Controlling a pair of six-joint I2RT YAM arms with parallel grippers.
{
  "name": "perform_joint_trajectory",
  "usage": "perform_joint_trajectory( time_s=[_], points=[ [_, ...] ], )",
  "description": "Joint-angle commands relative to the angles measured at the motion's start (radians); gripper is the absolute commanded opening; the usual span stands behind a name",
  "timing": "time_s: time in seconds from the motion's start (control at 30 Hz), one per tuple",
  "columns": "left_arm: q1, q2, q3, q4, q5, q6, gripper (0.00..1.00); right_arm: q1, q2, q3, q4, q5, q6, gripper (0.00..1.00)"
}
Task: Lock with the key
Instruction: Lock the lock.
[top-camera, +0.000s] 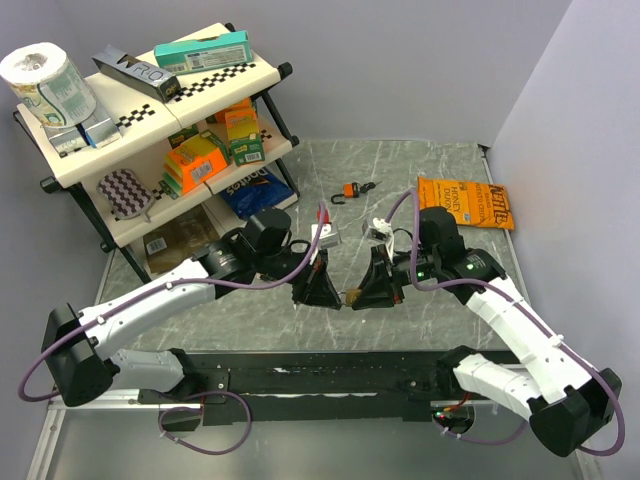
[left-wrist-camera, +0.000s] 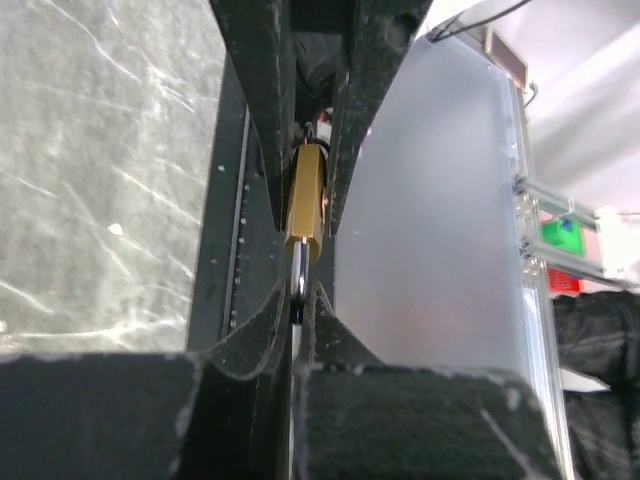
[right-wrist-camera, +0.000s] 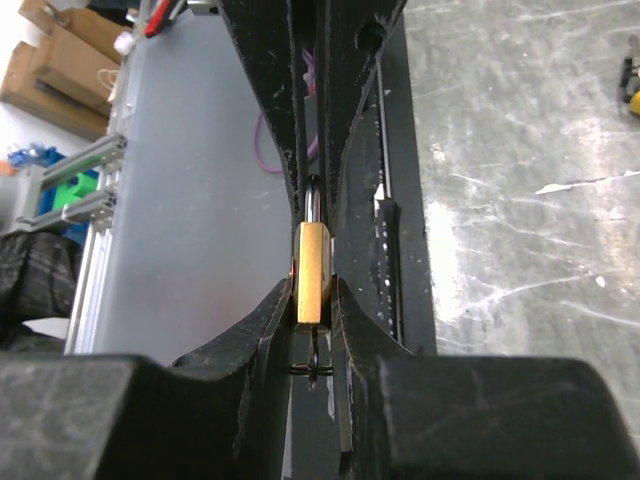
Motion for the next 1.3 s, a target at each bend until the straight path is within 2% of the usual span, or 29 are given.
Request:
perform_joint_trajectory(
  time_s=[0.0,0.17,0.27,0.43,0.5,0.53,0.57,0.63,0.67,0.8,1.0,1.27],
  points=[
    [-0.083,0.05,0.024,0.401,-0.009,-0.1,0.01,0.07,0.027,0.01,0.319,-0.055,0.065,0.0],
    [-0.091,0.062,0.016,0.442,-0.055,-0.158,0.01,0.082,0.041,0.013,0.325,-0.044,0.066,0.0],
    [-0.079,0.042,0.002,0.401,-0.056,-0.143,0.01,0.081,0.035,0.033,0.247,-0.038,0.011,0.0],
    [0.058,-0.034,-0.091,0.436,0.069,-0.224,0.01,0.035,0.022,0.044,0.115,-0.029,-0.102,0.01],
    [0.084,-0.068,-0.108,0.369,0.086,-0.162,0.01,-0.007,0.03,0.056,0.037,-0.04,-0.139,0.25],
    [0.099,-0.077,-0.108,0.331,0.096,-0.123,0.01,-0.025,0.034,0.073,0.014,-0.056,-0.15,0.53],
    [0.107,-0.084,-0.105,0.305,0.102,-0.043,0.01,-0.066,0.039,0.082,-0.006,-0.06,-0.161,0.61],
    [0.118,-0.101,-0.099,0.179,0.105,0.047,0.01,-0.1,0.036,0.1,-0.043,-0.061,-0.187,0.68],
    [0.124,-0.104,-0.096,0.15,0.109,0.119,0.01,-0.119,0.033,0.108,-0.056,-0.055,-0.204,0.68],
    [0.13,-0.119,-0.108,0.08,0.135,0.196,0.01,-0.157,0.05,0.15,-0.121,-0.044,-0.285,0.65],
    [0.13,-0.11,-0.108,0.109,0.139,0.159,0.01,-0.146,0.06,0.127,-0.073,-0.049,-0.236,0.52],
    [0.129,-0.088,-0.111,0.134,0.151,0.116,0.01,-0.054,0.061,0.111,-0.037,-0.026,-0.218,0.47]
  ],
)
